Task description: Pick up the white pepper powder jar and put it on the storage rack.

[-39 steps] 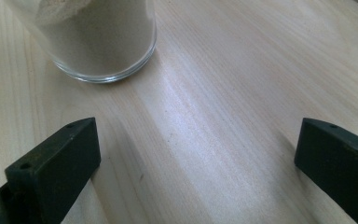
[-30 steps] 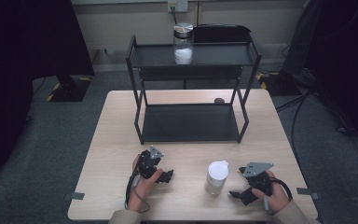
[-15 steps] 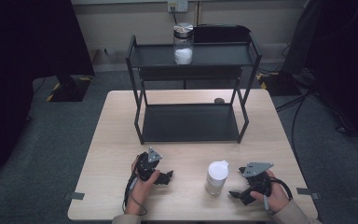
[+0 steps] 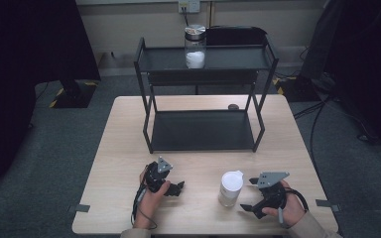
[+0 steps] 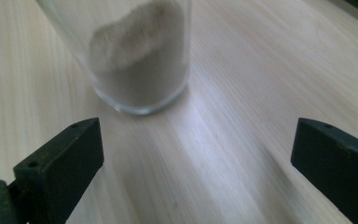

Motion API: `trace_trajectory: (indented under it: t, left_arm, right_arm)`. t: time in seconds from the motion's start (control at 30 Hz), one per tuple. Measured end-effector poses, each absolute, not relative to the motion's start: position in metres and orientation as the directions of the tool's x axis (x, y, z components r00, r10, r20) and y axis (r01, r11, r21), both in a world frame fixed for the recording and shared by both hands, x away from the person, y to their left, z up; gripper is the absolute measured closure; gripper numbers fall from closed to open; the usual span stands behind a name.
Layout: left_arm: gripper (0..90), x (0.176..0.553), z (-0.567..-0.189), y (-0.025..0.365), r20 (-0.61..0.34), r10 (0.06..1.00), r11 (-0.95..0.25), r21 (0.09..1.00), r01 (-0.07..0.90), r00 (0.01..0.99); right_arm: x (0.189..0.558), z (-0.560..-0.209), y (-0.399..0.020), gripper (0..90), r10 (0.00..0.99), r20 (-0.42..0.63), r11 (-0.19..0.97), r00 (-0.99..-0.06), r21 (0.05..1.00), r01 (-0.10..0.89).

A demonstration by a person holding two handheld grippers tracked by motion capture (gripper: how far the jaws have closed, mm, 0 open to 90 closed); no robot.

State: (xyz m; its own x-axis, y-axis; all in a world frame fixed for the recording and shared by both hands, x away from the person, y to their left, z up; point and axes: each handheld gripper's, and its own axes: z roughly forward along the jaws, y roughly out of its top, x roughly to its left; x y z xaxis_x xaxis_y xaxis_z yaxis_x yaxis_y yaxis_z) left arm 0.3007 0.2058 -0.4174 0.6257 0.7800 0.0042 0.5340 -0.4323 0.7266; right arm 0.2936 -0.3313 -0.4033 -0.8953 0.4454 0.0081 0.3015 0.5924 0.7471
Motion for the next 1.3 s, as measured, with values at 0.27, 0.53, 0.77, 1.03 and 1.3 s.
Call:
trace_trajectory:
  t: [0.27, 0.53, 0.77, 1.03, 1.3]
  left_arm:
    - [0.0, 0.301, -0.417, 0.206, 0.004, 0.780, -0.432, 0.727, 0.534, 0.626]
    - [0.0, 0.301, -0.418, 0.206, 0.004, 0.780, -0.432, 0.727, 0.534, 0.626]
    - [0.0, 0.301, -0.418, 0.206, 0.004, 0.780, -0.432, 0.727, 0.534, 0.626]
    - [0.0, 0.301, -0.418, 0.206, 0.004, 0.780, -0.432, 0.727, 0.534, 0.626]
    - [0.0, 0.301, -0.418, 0.206, 0.004, 0.780, -0.432, 0.727, 0.534, 0.626]
  right_arm:
    - [0.300, -0.406, -0.329, 0.9, 0.408, 0.097, 0.495, -0.908, 0.812, 0.309]
    - [0.292, -0.411, -0.314, 6.5, 0.410, 0.104, 0.439, -0.906, 0.848, 0.296]
    - [0.283, -0.417, -0.301, 22.1, 0.432, 0.081, 0.398, -0.898, 0.877, 0.270]
    - [0.281, -0.410, -0.292, 29.5, 0.437, 0.034, 0.427, -0.899, 0.872, 0.240]
    - [0.297, -0.396, -0.289, 29.6, 0.425, 0.063, 0.430, -0.903, 0.864, 0.263]
